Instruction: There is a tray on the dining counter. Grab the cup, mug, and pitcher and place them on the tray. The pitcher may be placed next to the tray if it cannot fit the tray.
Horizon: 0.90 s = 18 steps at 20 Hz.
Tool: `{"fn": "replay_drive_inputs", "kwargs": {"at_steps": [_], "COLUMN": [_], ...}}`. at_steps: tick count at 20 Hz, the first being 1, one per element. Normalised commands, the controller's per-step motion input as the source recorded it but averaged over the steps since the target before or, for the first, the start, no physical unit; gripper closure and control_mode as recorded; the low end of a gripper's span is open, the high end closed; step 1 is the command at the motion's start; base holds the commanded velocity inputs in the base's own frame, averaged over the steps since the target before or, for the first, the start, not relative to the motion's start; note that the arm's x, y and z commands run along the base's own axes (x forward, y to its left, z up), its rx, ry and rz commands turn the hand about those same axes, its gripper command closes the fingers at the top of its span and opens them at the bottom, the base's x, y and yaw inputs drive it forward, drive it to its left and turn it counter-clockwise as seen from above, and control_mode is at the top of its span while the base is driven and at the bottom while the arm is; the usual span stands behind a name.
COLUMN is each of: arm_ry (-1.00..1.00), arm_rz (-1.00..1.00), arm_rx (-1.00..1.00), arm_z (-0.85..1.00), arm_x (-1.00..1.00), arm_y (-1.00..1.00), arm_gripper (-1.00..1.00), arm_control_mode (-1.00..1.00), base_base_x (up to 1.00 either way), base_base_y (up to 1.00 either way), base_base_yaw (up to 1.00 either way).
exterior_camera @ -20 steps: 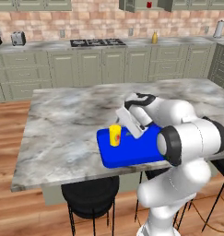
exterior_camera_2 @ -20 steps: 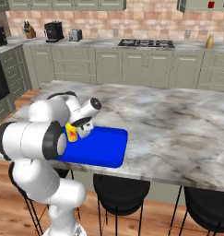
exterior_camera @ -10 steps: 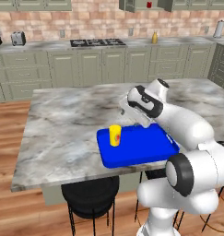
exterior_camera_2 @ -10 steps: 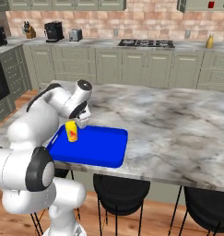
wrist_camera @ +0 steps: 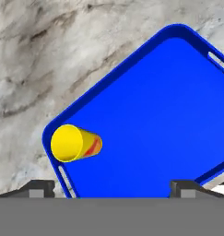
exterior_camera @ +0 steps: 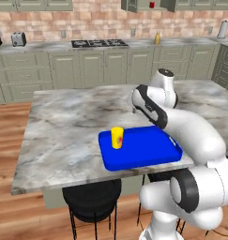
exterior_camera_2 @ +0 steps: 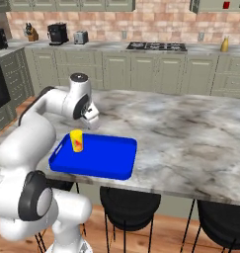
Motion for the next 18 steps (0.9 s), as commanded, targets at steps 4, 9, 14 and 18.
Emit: {"fn": "replay_drive_inputs", "kwargs": {"at_steps": [4,9,14,18], "arm_ry": [0.00,0.00,-0.03,-0.09], "arm_rz": [0.00,0.07,0.40,0.31], "arm_rx": [-0.30,-0.17,0.00,-0.10], "arm_z": [0.14,0.24,0.24,0.10], "arm_x": [-0.23,-0.37,-0.38,-0.71], "arm_y": [-0.39,-0.19,-0.01,-0.09], "arm_gripper": [-1.00,-1.00,-1.00,-1.00], "arm_control_mode": [-1.00,-1.00,-1.00,-1.00], "base_base_x": [0.00,0.00,0.00,0.00], "base_base_y": [0.00,0.00,0.00,0.00], "base_base_yaw": [0.00,0.00,0.00,0.00]}}
